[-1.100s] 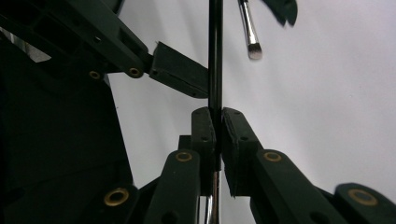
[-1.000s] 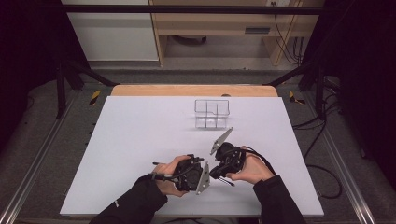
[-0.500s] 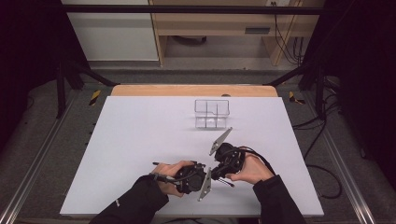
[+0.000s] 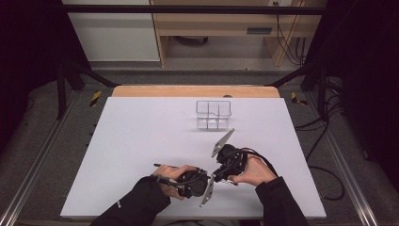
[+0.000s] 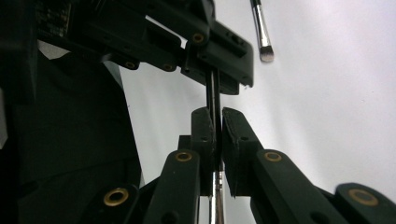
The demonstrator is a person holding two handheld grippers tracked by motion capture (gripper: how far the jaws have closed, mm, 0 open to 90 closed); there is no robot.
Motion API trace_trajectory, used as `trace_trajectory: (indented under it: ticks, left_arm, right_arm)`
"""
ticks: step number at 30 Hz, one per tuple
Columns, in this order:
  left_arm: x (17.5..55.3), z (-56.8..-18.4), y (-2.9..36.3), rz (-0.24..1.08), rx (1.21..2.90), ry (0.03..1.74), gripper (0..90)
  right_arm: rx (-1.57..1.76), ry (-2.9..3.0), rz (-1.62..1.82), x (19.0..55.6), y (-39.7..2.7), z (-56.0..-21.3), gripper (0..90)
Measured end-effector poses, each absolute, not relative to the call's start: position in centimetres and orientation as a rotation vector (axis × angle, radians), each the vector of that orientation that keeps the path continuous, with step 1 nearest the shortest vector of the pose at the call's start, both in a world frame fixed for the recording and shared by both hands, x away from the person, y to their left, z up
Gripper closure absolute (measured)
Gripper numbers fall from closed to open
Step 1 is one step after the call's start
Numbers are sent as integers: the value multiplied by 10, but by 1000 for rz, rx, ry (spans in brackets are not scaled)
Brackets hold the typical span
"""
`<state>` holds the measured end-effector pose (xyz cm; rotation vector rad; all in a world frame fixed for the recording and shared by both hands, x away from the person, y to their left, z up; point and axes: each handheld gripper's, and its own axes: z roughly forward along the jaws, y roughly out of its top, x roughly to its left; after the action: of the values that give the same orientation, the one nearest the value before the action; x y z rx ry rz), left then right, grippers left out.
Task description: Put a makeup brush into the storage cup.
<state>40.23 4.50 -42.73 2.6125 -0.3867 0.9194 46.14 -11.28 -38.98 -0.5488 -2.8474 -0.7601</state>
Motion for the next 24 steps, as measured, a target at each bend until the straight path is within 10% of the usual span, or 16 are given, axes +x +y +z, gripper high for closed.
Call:
trace_trajectory:
  ticks: [24]
  left_arm:
    - [414, -424, 59, 814, 2586, -74, 828]
  right_arm:
    - [-803, -2862, -1262, 460, -158, -364, 596]
